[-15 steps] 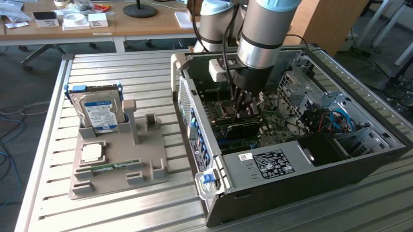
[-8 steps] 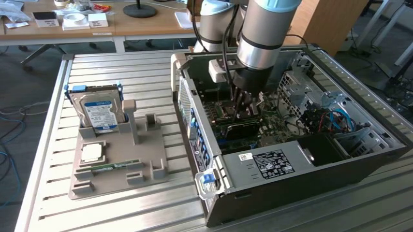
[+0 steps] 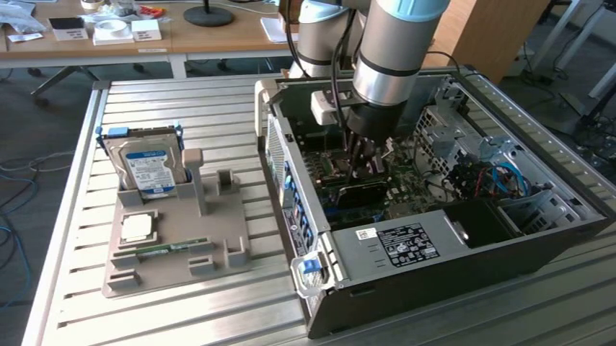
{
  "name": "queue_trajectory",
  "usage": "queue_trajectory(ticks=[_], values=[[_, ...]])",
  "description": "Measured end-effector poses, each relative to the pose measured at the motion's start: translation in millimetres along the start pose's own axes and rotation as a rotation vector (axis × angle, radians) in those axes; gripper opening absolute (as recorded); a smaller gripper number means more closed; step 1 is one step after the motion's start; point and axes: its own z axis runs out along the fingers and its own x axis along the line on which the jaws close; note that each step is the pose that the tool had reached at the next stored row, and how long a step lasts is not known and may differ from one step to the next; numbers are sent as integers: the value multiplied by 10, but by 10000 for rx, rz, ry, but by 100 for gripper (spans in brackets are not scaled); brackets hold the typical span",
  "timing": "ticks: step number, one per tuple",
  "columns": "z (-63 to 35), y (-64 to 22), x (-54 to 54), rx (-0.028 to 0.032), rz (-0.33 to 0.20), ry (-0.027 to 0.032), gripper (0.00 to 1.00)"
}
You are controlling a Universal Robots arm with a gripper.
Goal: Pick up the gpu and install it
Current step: 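Press down on the gpu until it lock into place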
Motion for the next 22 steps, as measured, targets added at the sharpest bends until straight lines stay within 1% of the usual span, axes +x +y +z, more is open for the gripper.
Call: queue_trajectory(ticks=[13,22], values=[[27,0,2,2,0,-4,11],[26,0,10,1,0,0,11]])
